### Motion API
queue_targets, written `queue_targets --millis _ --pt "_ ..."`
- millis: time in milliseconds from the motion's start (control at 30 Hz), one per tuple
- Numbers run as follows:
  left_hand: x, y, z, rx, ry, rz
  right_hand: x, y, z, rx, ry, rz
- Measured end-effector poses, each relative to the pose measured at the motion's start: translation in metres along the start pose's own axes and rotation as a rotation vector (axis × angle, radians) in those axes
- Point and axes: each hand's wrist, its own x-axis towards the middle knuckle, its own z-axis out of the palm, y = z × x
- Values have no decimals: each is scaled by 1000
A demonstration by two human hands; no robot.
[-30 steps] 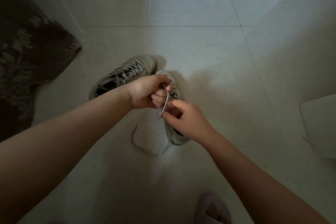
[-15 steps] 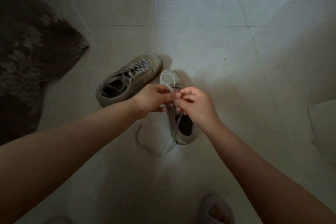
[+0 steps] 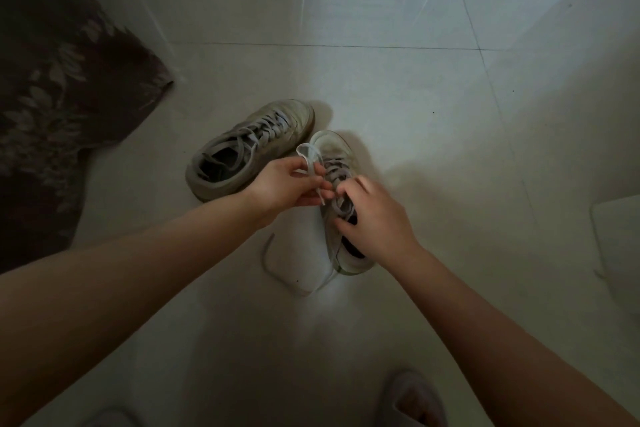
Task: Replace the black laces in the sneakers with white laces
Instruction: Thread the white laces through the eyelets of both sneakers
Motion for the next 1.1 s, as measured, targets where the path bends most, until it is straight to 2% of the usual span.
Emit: queue_targets --millis 133,267,333,400,567,700,833,1100 --pt "1 13 2 59 -19 121 2 -3 8 -15 115 -37" --pt "3 22 8 120 66 224 11 2 6 361 158 193" --pt "2 18 8 131 120 190 16 8 1 570 199 337" --pt "2 9 7 109 124 133 19 12 -2 652 254 451" --pt "1 -8 6 -30 92 -21 14 10 0 870 201 558" --pt "3 -12 4 -10 162 -77 8 6 -2 844 162 475" --pt "2 -15 2 -114 168 -97 2 7 2 611 148 336" --pt "-1 -17 8 -154 250 -25 2 7 4 375 92 225"
